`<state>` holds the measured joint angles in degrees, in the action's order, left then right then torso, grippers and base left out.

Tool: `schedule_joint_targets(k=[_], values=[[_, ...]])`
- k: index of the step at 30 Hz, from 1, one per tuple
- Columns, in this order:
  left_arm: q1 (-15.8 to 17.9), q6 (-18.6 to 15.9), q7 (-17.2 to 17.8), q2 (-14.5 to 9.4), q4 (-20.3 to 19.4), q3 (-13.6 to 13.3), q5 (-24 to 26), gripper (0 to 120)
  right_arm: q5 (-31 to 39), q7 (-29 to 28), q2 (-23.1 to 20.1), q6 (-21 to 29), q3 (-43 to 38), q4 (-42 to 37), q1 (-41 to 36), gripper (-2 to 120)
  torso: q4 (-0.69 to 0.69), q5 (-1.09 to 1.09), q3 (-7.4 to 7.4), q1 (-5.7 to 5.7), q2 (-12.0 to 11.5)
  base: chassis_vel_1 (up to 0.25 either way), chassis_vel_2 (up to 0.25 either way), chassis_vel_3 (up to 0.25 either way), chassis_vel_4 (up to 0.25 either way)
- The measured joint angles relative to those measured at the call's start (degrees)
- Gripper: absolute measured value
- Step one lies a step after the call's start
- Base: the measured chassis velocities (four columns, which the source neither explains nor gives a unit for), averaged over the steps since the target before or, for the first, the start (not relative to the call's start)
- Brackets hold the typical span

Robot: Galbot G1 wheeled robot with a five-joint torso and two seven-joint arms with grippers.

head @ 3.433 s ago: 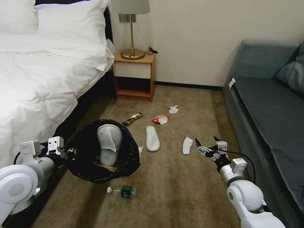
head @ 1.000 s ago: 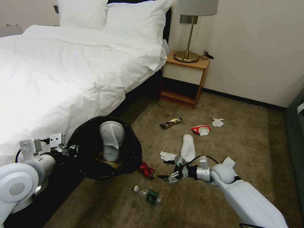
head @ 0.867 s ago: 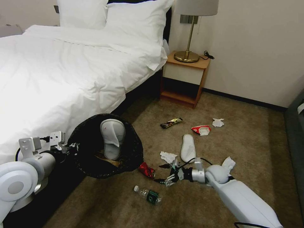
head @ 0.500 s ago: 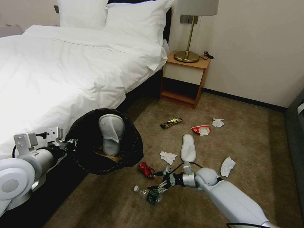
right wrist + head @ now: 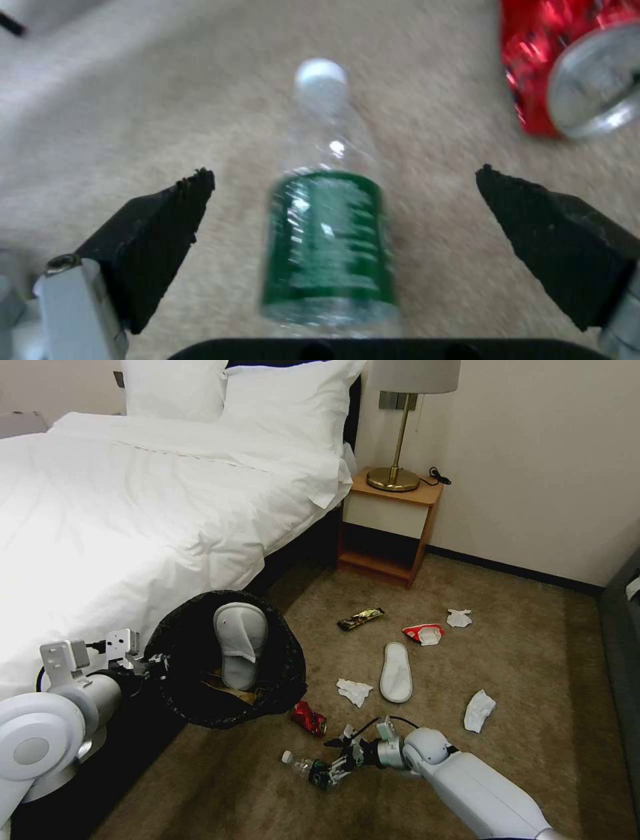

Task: Pick up the trash bin, then pick up the garbage on the floor and place it into the trash bin.

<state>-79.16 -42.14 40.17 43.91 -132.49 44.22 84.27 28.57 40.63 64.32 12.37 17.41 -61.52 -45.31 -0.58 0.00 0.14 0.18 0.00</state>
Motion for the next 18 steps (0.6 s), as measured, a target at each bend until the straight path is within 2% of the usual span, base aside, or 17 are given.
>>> schedule_joint_targets(k=[18], values=[[1.05,0.00,0.37,-0.24,-0.42,-0.24,1.30,0,-1.14,-4.03,1.52,1.90,2.45,3.23,0.52,97,0.01,0.00,0.00,0.00,0.00,0.000,0.000,0.000,0.000]])
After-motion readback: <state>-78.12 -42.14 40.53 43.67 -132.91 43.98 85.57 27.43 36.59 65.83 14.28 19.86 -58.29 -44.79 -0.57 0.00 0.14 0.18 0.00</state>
